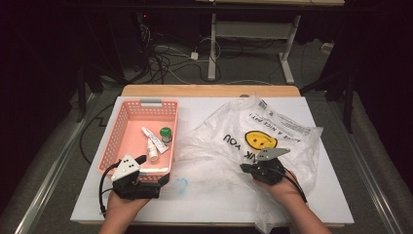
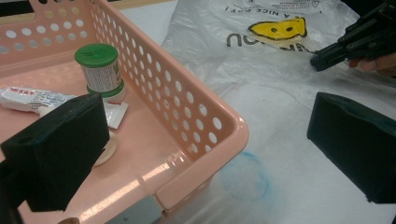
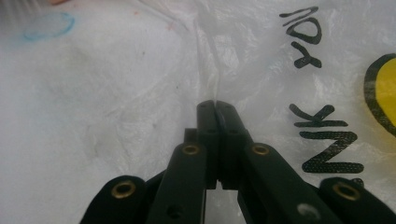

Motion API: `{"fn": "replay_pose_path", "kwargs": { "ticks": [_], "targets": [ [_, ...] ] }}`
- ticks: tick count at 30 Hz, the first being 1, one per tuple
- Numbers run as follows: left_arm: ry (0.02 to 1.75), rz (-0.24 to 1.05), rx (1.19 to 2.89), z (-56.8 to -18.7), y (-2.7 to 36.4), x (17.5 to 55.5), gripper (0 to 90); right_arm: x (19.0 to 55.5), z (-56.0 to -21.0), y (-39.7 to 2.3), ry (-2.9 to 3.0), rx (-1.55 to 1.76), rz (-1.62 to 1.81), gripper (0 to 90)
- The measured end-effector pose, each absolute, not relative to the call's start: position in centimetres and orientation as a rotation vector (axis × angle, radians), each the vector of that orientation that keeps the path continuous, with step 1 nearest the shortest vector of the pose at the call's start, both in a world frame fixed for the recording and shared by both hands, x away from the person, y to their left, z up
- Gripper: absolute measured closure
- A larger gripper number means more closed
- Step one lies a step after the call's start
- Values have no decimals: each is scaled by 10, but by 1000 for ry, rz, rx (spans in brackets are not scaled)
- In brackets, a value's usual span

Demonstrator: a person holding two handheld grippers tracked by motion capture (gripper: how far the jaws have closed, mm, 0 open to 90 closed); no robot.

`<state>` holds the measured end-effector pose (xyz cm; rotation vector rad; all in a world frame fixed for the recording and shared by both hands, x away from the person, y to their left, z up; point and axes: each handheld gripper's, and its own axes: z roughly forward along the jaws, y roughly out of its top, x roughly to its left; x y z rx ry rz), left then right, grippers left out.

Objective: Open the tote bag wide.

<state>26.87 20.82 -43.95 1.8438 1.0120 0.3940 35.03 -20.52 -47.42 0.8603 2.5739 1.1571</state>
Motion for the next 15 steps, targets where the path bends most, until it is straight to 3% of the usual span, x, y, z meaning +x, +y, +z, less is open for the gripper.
{"fn": "replay_pose_path", "kwargs": {
  "ticks": [15],
  "targets": [
    [1016,368,1837,-440,210,272,0,342,-447,-220,2414,850,1342,900]
  ]
}}
